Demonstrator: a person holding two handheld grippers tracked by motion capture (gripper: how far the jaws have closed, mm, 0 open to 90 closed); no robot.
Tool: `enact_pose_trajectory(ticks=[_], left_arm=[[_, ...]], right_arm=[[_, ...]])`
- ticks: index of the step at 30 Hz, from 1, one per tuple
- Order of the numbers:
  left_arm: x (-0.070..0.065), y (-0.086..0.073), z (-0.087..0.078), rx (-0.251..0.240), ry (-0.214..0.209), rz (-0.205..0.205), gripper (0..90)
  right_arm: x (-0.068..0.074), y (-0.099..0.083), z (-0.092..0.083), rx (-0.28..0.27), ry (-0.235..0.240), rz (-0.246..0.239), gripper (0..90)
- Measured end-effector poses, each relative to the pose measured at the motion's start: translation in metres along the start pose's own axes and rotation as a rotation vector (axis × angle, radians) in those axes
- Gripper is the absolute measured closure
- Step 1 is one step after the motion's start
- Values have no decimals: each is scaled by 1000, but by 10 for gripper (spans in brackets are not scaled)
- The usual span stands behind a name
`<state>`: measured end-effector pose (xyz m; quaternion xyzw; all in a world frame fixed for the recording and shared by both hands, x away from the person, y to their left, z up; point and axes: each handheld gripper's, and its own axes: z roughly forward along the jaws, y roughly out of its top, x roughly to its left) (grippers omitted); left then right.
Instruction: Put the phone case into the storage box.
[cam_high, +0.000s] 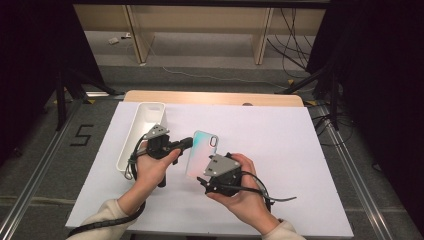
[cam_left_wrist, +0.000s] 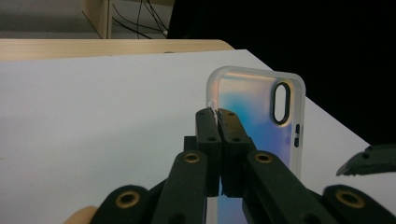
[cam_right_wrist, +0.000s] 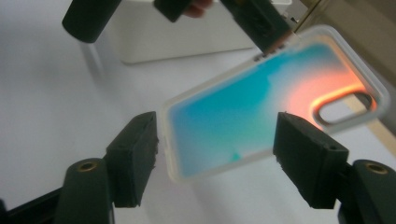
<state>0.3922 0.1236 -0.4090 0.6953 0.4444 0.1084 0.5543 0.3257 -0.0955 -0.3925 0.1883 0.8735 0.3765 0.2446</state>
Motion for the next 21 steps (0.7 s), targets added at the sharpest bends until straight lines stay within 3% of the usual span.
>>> enact_pose_trajectory(ticks=[6,12,19,21], left_arm=[[1,0,-7,-24,10,19,880],[2,0,-14,-45,25,38,880],[6,2,-23,-66,41,41,880],[7,3,-26,-73,48,39,880]], right_arm=[[-15,-18,-11,-46,-30,130,278],[-24,-37,-21,-84,-37,217,271],[-35,-50,-36,-162,-62,297,251],[-38,-53,-39,-191,-89,292,247]])
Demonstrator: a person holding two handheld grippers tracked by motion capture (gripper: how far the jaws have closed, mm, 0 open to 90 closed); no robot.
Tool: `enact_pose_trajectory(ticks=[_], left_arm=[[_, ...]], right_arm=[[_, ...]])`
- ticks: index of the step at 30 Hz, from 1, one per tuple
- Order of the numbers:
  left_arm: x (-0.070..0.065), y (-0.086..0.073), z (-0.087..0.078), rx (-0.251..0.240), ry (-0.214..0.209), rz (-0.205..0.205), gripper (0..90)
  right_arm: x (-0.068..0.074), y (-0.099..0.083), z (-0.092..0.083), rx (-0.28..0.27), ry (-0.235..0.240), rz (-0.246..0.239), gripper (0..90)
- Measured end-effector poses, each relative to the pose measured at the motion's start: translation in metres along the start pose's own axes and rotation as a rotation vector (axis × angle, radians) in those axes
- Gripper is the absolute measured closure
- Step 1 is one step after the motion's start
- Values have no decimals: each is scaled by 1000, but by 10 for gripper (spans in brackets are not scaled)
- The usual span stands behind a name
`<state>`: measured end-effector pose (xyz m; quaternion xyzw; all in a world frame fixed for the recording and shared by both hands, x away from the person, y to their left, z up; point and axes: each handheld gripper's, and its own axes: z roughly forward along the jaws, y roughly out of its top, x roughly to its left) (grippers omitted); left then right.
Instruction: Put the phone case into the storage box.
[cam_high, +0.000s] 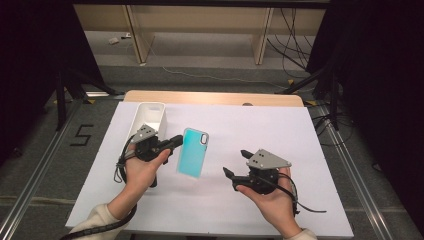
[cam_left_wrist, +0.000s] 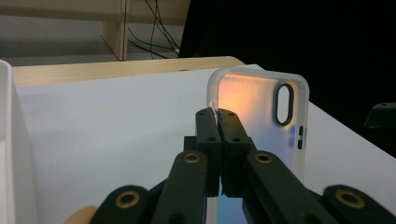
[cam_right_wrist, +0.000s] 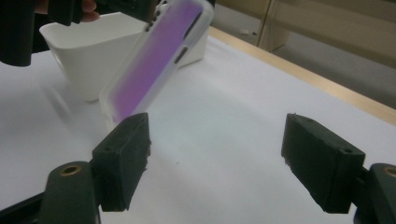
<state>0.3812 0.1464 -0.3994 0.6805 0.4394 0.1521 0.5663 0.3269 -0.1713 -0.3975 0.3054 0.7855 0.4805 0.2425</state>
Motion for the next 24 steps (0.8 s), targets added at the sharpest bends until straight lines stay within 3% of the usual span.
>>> enact_pose_trajectory(ticks=[5,7,11,19,24], left_arm=[[3,2,-6,-7,11,1,880],[5,2,-9,-12,16,-2,880],[8,4,-13,-19,22,2,880],[11,7,-17,-34,36,-7,880],[13,10,-21,-46,42,-7,880]], right_arm=[[-6,-4,-8,9,-4,15,242],[-9,-6,-10,-6,-12,6,240],[-13,-10,-13,-26,-9,33,237],[-18,-16,-20,-12,-24,32,229],[-21,-20,-22,-37,-25,46,217]])
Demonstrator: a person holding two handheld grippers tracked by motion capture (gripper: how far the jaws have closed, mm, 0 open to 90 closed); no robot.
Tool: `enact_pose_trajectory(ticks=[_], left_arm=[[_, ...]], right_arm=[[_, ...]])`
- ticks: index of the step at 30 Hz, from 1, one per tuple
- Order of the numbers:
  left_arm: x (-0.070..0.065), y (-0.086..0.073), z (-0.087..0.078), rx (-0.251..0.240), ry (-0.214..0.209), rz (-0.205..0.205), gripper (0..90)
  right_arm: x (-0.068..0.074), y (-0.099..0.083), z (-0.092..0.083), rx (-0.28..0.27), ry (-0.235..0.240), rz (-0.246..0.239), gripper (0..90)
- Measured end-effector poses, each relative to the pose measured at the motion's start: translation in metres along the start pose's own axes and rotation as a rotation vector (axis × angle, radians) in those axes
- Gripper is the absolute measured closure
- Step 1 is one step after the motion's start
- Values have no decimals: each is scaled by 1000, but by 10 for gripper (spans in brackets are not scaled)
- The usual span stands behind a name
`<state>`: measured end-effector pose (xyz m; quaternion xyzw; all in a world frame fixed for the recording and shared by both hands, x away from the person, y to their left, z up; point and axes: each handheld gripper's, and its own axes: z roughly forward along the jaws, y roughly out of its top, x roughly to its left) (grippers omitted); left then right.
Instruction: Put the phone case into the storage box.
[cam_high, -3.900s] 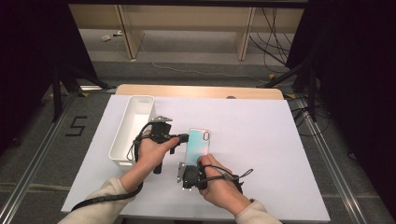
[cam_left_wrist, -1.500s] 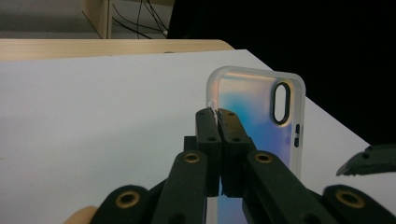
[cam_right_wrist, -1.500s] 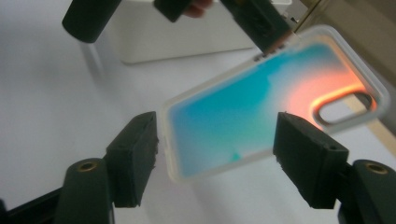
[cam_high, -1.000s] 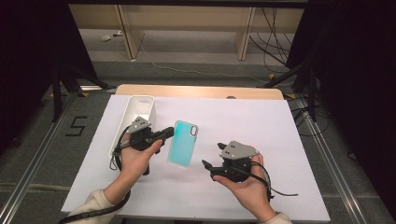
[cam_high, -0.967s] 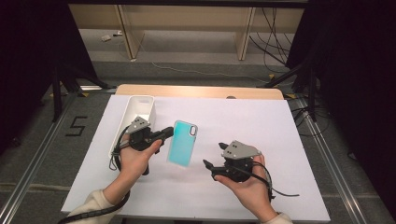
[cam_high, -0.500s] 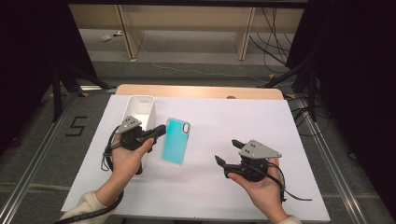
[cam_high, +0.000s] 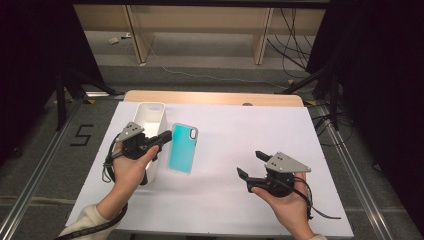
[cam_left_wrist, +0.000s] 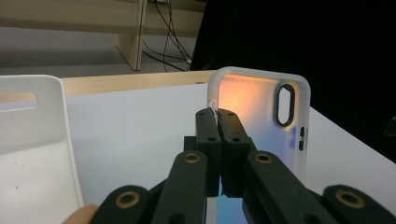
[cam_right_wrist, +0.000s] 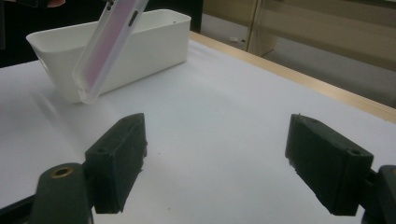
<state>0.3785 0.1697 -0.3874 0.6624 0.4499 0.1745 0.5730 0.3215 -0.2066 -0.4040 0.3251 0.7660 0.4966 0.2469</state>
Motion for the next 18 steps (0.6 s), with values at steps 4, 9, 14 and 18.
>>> enact_pose_trajectory(ticks=[4,9,14,18], left_arm=[[2,3,-2,-8,9,1,880],[5,7,-6,-14,17,0,880],[8,11,-9,-25,24,3,880],[11,14,-11,-32,34,4,879]], right_arm=[[-3,-2,-4,2,2,23,217],[-7,-4,-6,-24,-10,27,207],[-9,-5,-8,-14,-9,44,207],[-11,-7,-9,-31,-17,40,207]])
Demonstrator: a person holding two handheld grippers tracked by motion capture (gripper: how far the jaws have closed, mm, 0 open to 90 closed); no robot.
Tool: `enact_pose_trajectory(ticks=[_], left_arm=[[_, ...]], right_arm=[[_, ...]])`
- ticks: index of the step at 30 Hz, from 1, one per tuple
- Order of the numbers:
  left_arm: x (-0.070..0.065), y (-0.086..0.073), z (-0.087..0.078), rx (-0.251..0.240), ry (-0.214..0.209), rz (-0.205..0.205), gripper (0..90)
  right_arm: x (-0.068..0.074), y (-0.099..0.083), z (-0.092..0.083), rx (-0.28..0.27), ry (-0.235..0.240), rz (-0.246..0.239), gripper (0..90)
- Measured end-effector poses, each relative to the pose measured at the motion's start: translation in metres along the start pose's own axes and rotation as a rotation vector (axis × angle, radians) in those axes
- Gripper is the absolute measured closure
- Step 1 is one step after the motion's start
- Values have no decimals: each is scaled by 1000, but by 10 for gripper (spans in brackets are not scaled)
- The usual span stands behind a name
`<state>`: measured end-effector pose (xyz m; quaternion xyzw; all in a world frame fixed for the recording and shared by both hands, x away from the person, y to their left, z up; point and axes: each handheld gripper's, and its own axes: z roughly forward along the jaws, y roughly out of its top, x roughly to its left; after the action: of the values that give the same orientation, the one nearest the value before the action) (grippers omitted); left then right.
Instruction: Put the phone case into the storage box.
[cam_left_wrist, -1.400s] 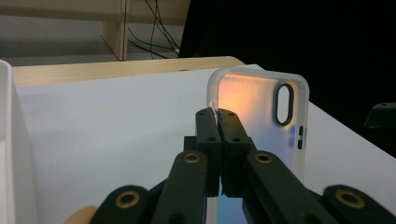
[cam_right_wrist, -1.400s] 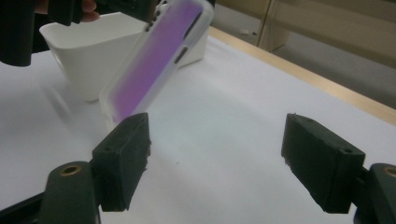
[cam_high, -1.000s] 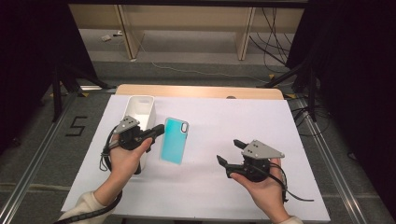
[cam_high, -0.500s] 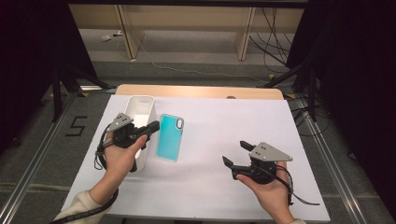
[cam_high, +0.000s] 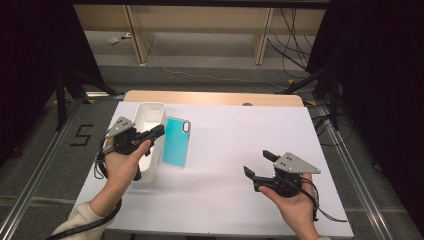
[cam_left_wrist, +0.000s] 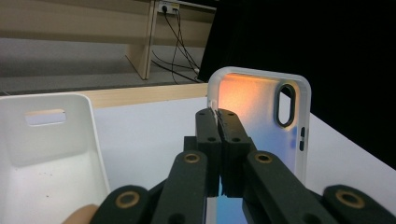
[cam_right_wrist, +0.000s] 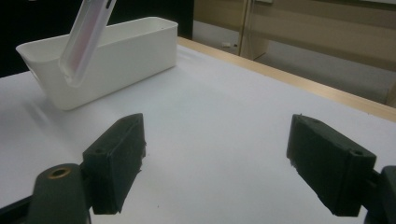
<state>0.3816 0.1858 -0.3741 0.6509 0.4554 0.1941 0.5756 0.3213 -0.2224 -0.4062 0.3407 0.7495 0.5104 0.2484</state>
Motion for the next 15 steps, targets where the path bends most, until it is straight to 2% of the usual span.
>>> enact_pose_trajectory(ticks=[1,2,5,9,15], left_arm=[[1,1,0,-3,2,-3,880],[1,2,-1,-5,5,-1,879],[3,4,-2,-8,9,-1,880],[7,7,-3,-14,16,-3,880],[11,9,-3,-14,30,0,879]], right_arm=[[-1,0,0,-9,-6,-6,207],[-1,-1,-1,7,-8,10,207],[-3,-2,-1,-4,-20,-4,206],[-2,-3,-2,2,-12,15,206],[-4,-3,-1,-12,-12,1,211]])
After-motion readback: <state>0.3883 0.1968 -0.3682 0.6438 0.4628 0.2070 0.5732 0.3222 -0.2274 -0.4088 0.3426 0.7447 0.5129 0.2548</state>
